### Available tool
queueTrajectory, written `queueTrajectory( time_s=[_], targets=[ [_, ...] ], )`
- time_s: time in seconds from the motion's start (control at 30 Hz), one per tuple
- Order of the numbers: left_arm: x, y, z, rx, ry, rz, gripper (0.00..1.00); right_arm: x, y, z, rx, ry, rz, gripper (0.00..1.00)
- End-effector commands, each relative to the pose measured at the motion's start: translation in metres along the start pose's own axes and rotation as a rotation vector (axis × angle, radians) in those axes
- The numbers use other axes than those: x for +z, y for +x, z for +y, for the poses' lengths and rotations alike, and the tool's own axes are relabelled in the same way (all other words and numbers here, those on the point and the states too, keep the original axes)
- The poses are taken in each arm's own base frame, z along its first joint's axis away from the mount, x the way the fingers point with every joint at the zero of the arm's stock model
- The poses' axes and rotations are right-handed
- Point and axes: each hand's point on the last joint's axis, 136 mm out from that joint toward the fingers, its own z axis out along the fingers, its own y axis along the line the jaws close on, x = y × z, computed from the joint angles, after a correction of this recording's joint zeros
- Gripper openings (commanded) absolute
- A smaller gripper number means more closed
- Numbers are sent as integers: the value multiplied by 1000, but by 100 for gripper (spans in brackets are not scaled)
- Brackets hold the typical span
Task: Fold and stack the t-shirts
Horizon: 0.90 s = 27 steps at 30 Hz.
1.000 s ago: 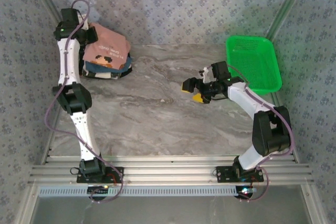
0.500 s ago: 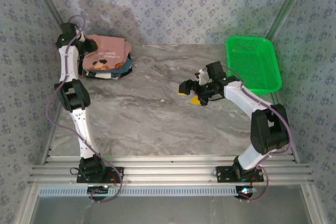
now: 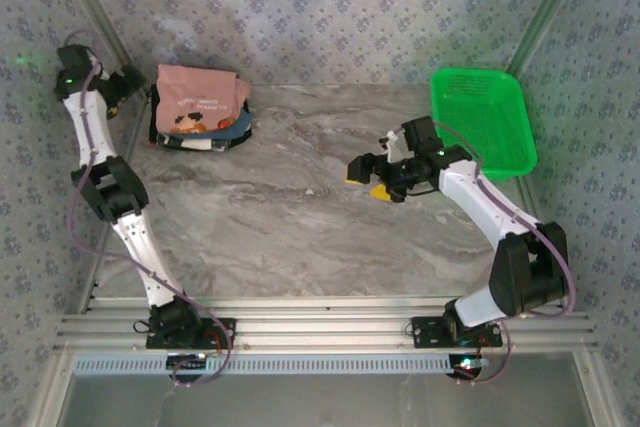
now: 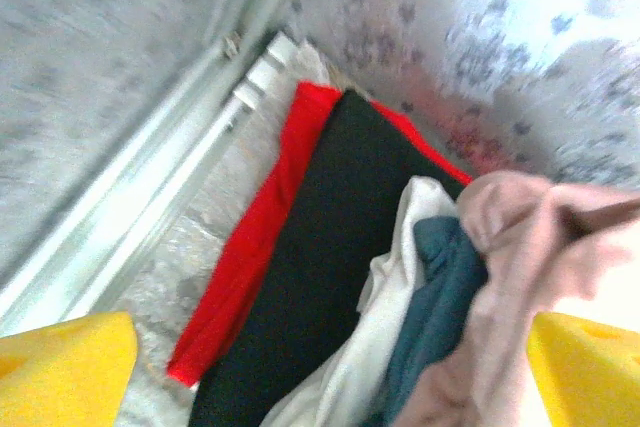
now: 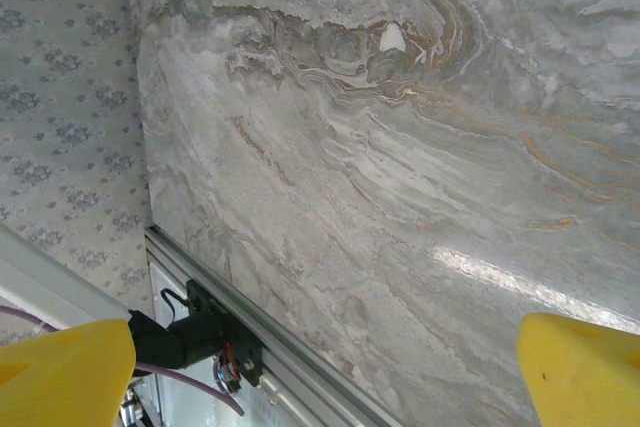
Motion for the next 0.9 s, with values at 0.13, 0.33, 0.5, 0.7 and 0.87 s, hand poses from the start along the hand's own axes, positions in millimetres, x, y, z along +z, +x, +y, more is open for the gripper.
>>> queueTrajectory(
  time_s=[0.13,0.33,0.5,0.7,0.87],
  targets=[
    [-128,-6,-69,63,178,-96,100,-49,2,-11,-39,26,-87,100],
    [-202,80,-65,63,272,-239,100,-94,-12,-61,-83,254,-290,100],
    [-200,180,-23,142,100,-171,100,-134,-27,-127,-130,526,-528,100],
    [-182,246,12,289,25,-378,100,-160,-37,-175,-283,796,-817,100],
    [-150,267,35,290,-11,-479,100,-164,-38,-204,-257,808,-924,100]
  ],
)
